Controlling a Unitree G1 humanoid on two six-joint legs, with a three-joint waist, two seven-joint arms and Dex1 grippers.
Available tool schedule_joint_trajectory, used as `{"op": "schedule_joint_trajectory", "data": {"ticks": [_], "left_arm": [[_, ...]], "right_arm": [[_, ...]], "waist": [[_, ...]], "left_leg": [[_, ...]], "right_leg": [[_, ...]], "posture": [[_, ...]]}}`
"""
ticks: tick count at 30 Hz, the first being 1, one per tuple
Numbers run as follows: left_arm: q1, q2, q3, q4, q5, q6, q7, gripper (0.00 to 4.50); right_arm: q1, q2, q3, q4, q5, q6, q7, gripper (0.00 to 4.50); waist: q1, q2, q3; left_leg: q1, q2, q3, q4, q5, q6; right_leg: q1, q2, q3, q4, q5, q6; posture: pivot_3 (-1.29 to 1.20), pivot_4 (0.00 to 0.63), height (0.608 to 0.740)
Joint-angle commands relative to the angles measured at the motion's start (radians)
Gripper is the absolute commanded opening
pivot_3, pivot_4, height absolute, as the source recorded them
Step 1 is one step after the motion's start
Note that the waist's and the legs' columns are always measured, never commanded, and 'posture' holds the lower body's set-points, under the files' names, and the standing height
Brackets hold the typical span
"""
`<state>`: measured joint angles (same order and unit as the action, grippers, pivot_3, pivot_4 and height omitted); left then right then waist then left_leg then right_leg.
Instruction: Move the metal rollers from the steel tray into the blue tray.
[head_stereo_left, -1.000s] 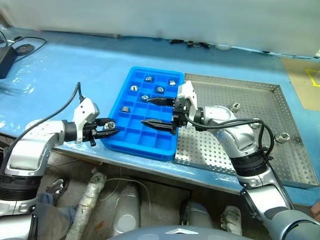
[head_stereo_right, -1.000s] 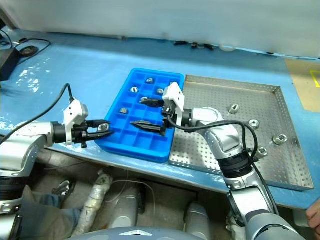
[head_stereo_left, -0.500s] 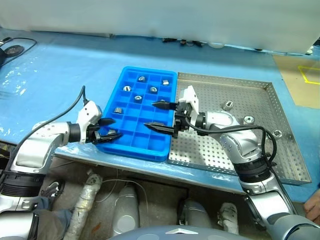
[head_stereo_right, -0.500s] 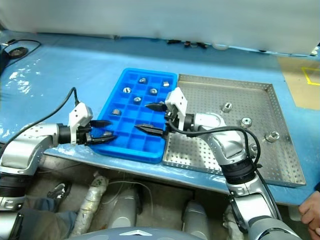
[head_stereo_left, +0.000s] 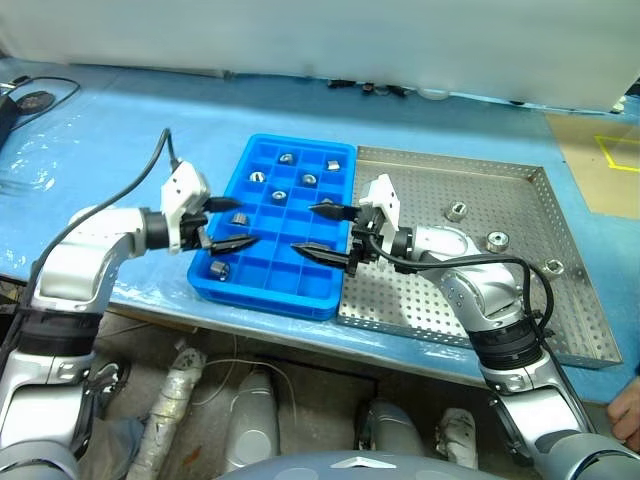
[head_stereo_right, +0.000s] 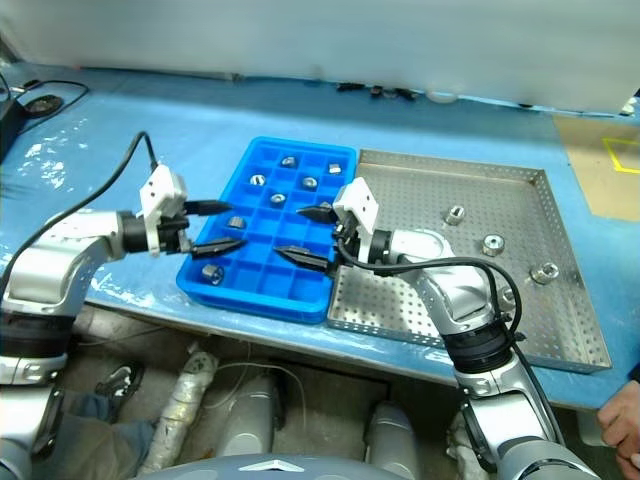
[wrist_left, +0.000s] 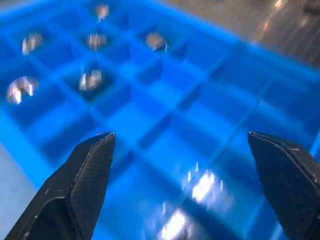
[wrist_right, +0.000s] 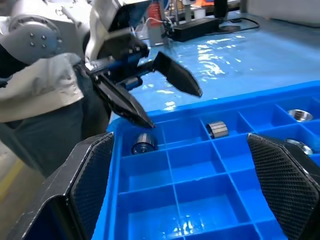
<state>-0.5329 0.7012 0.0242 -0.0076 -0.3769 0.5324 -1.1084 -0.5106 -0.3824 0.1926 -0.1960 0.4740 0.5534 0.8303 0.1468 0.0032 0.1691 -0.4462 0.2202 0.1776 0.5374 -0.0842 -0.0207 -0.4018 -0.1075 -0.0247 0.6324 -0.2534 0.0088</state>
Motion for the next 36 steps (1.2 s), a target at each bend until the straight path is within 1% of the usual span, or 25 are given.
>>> {"op": "schedule_joint_trajectory", "data": {"ticks": [1,4,8,10,13,17,19,22,24,26,28,31,33,36], "left_arm": [[-0.127,-0.058,-0.05,0.1,0.002,-0.04,-0.029,4.46],[-0.252,-0.142,-0.122,0.265,0.051,-0.125,-0.073,4.46],[-0.41,-0.279,-0.199,0.578,0.139,-0.292,-0.118,4.46],[-0.491,-0.354,-0.216,0.734,0.173,-0.375,-0.136,4.46],[-0.596,-0.459,-0.225,0.927,0.215,-0.489,-0.154,4.46],[-0.688,-0.569,-0.223,1.104,0.264,-0.598,-0.162,4.46],[-0.722,-0.617,-0.216,1.161,0.281,-0.63,-0.159,4.46],[-0.758,-0.662,-0.19,1.201,0.283,-0.645,-0.165,4.46],[-0.771,-0.677,-0.167,1.208,0.269,-0.638,-0.182,4.46],[-0.775,-0.684,-0.142,1.205,0.255,-0.62,-0.204,4.46],[-0.76,-0.69,-0.144,1.21,0.279,-0.628,-0.185,4.46],[-0.742,-0.722,-0.152,1.228,0.311,-0.645,-0.14,4.46],[-0.742,-0.765,-0.155,1.242,0.325,-0.644,-0.114,4.46],[-0.748,-0.815,-0.16,1.261,0.35,-0.655,-0.083,4.46]], "right_arm": [[0.015,-0.027,-0.084,-0.075,0.004,-0.011,-0.044,4.5],[0.053,-0.061,-0.14,-0.111,-0.008,-0.005,-0.095,4.5],[0.145,-0.106,-0.238,-0.186,-0.012,0.017,-0.182,4.5],[0.214,-0.123,-0.295,-0.229,-0.015,0.023,-0.225,4.5],[0.329,-0.132,-0.371,-0.315,-0.02,0.034,-0.291,4.5],[0.451,-0.11,-0.439,-0.434,-0.018,0.053,-0.384,4.5],[0.508,-0.085,-0.468,-0.468,-0.035,0.045,-0.439,4.5],[0.558,-0.054,-0.485,-0.463,-0.074,0.02,-0.498,4.5],[0.572,-0.037,-0.476,-0.44,-0.091,0.004,-0.516,4.5],[0.576,-0.024,-0.453,-0.398,-0.116,-0.02,-0.523,4.5],[0.57,-0.013,-0.441,-0.354,-0.143,-0.051,-0.533,4.5],[0.561,0.003,-0.491,-0.332,-0.142,-0.074,-0.561,4.5],[0.576,0.014,-0.561,-0.362,-0.11,-0.067,-0.587,4.5],[0.624,0.02,-0.619,-0.422,-0.084,-0.053,-0.601,4.5]], "waist": [[-0.001,0.0,0.0],[-0.003,0.0,0.0],[-0.028,0.0,0.0],[-0.035,0.0,0.0],[-0.067,0.0,0.0],[-0.11,0.0,0.0],[-0.135,0.001,-0.001],[-0.168,0.001,-0.001],[-0.189,0.001,-0.001],[-0.198,0.001,-0.001],[-0.21,0.001,-0.001],[-0.218,0.001,-0.001],[-0.217,0.001,-0.001],[-0.216,0.002,-0.001]], "left_leg": [[0.0,0.0,0.0,0.001,0.0,0.0],[0.001,0.0,0.0,0.002,0.001,-0.001],[0.001,-0.001,0.001,0.005,0.0,0.0],[0.001,-0.001,0.001,0.007,0.0,0.001],[-0.001,-0.002,0.001,0.008,-0.002,0.004],[-0.001,-0.002,0.003,0.009,-0.008,0.013],[-0.001,-0.001,0.003,0.008,-0.009,0.015],[-0.001,-0.002,0.005,0.009,-0.011,0.019],[0.0,-0.003,0.008,0.009,-0.012,0.021],[0.001,-0.003,0.01,0.01,-0.013,0.022],[0.003,-0.003,0.013,0.011,-0.015,0.024],[0.003,-0.005,0.017,0.015,-0.017,0.028],[0.002,-0.006,0.02,0.019,-0.02,0.033],[-0.002,-0.011,0.023,0.025,-0.026,0.041]], "right_leg": [[0.0,0.0,0.0,0.001,0.0,0.0],[0.0,0.0,0.001,0.004,0.0,0.0],[0.001,0.0,0.003,0.004,0.0,0.0],[0.001,0.0,0.004,0.004,0.0,0.001],[0.001,0.0,0.005,0.003,0.001,0.001],[0.001,-0.001,0.005,0.0,0.001,0.001],[0.003,0.0,0.005,-0.006,0.001,0.001],[0.005,-0.001,0.006,-0.01,0.001,0.001],[0.004,-0.001,0.008,-0.011,0.001,0.001],[0.004,-0.001,0.009,-0.011,0.001,0.001],[0.005,-0.002,0.011,-0.01,0.001,0.001],[0.006,-0.003,0.015,-0.011,0.001,0.002],[0.006,-0.005,0.018,-0.012,0.001,0.002],[0.006,-0.011,0.019,-0.014,0.001,0.002]], "posture": [[-0.04,0.15,0.74],[-0.15,0.15,0.74],[-0.28,0.15,0.74],[-0.36,0.15,0.74],[-0.48,0.15,0.74],[-0.58,0.15,0.74],[-0.63,0.15,0.74],[-0.66,0.15,0.74],[-0.68,0.15,0.74],[-0.68,0.15,0.74],[-0.67,0.15,0.74],[-0.67,0.15,0.74],[-0.68,0.15,0.74],[-0.71,0.15,0.74]]}}
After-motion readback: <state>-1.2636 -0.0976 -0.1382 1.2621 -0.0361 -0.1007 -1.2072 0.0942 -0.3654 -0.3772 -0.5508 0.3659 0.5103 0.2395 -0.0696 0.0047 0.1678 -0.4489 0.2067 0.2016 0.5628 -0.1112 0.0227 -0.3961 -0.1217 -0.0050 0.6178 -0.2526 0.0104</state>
